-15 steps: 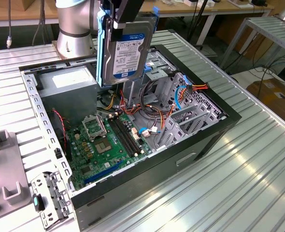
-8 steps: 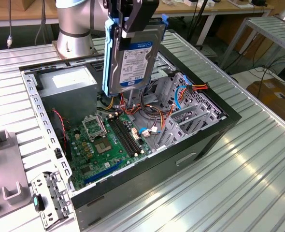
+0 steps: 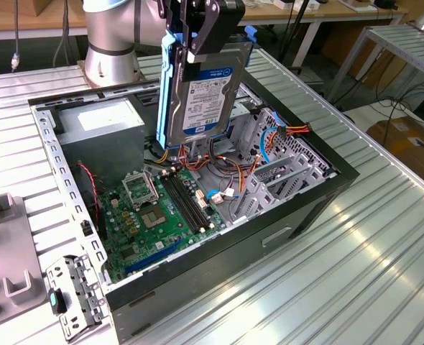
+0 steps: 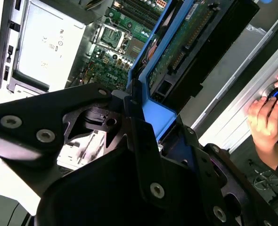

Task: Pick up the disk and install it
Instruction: 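Insert the disk into the insertion slot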

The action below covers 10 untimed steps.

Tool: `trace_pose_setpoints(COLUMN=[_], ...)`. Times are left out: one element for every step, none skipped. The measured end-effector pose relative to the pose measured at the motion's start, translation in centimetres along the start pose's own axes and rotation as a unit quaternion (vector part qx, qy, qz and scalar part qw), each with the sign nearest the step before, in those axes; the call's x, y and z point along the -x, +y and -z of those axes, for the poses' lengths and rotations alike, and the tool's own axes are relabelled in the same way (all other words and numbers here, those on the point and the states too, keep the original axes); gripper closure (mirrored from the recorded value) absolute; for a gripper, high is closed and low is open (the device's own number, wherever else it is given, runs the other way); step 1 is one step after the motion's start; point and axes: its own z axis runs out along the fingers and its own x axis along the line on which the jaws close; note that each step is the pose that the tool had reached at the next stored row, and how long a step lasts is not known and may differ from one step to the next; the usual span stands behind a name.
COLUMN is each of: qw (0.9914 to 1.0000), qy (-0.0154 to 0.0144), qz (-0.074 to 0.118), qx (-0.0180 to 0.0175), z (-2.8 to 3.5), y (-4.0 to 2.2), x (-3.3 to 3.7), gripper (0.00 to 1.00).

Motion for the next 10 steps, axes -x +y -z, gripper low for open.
trace_pose_setpoints(qw=[1.0, 1.0, 1.0, 1.0, 1.0, 1.0, 1.0, 1.0, 1.0, 1.0], qy=[0.0, 0.0, 0.0, 0.0, 0.0, 0.0, 0.0, 0.0001, 0.0002, 0.0003], qz=[0.0, 0.0, 0.0, 0.0, 0.0, 0.0, 0.0, 0.0, 0.0, 0.0], qx=[0.0, 0.0, 0.0, 0.0, 0.0, 0.0, 0.0, 0.0, 0.0, 0.0], z=[0.0, 0.0, 0.0, 0.0, 0.0, 0.0, 0.0, 0.0, -0.01, -0.02], y=[0.0, 0.0, 0.0, 0.0, 0.0, 0.0, 0.0, -0.01, -0.02, -0.02], x=[0.0, 0.0, 0.0, 0.0, 0.0, -0.01, -0.07, -0.16, -0.3, -0.48], gripper=[0.63, 0.63, 0.63, 0.63, 0.63, 0.63, 0.63, 0.63, 0.63, 0.63])
